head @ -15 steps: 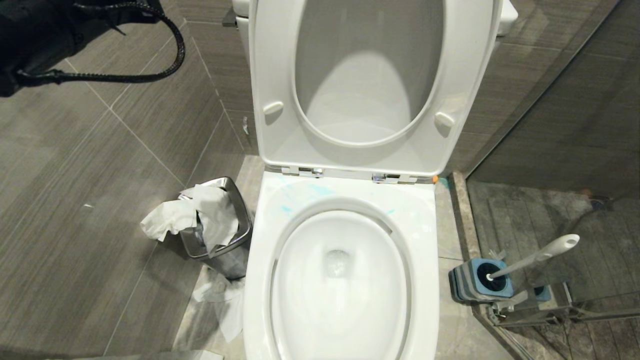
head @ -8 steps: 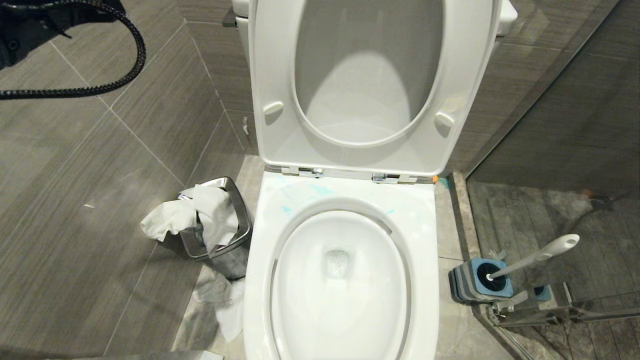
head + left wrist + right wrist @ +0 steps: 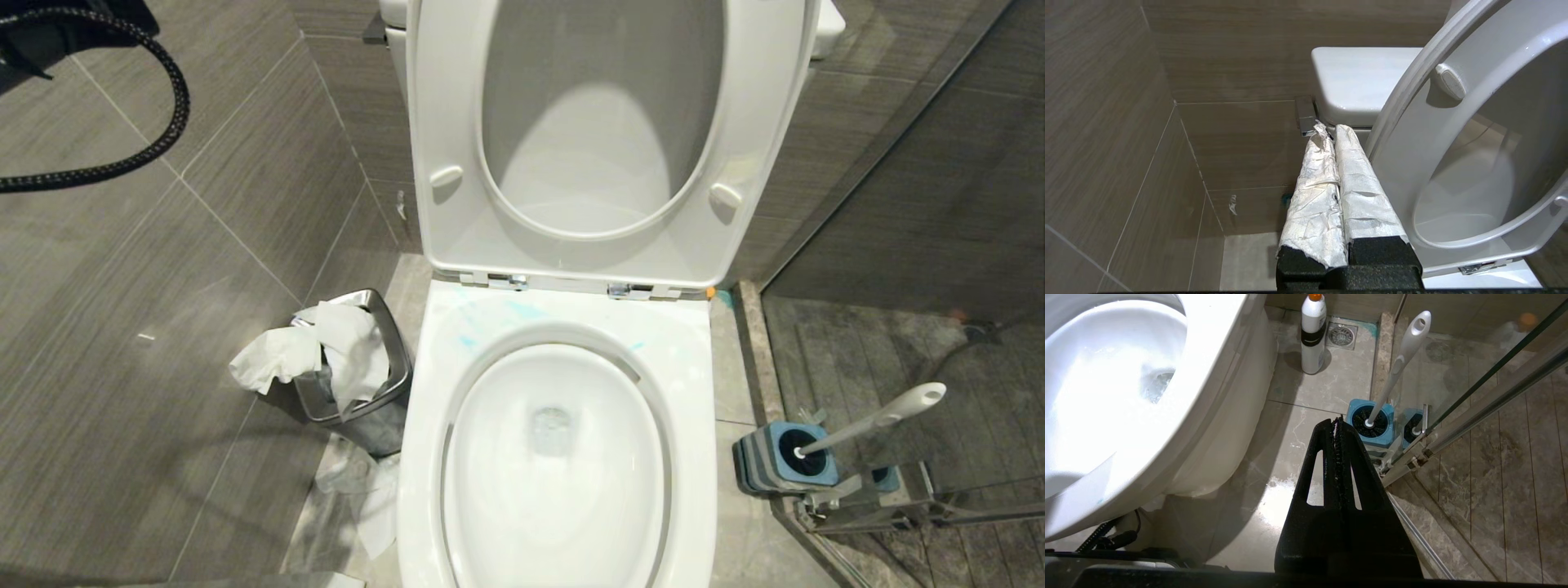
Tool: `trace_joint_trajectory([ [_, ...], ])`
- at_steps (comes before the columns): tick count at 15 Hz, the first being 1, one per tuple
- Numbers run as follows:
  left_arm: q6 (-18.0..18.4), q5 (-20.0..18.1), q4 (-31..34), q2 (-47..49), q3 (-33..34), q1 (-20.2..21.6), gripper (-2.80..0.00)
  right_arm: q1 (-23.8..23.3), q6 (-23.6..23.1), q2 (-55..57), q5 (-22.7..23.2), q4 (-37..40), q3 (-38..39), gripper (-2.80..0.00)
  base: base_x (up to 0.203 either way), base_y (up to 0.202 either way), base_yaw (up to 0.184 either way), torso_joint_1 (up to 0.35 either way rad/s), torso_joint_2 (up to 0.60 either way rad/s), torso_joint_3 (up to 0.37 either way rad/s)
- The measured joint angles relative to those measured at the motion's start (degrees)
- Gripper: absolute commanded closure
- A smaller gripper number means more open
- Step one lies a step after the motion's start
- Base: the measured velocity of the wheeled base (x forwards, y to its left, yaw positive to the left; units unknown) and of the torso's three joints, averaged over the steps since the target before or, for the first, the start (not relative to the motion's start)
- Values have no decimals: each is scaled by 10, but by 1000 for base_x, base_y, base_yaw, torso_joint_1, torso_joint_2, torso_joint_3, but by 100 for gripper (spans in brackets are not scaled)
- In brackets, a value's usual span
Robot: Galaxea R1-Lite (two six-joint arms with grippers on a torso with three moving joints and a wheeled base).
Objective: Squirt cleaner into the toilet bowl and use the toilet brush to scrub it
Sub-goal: Close the toilet lid
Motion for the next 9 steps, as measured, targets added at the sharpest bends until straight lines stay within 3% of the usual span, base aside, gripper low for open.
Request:
trace_joint_trajectory([
  [9,2,-18,8,-16,3,38,0,0,0,0,0,0,0,0,0,0,0,0,0,0],
])
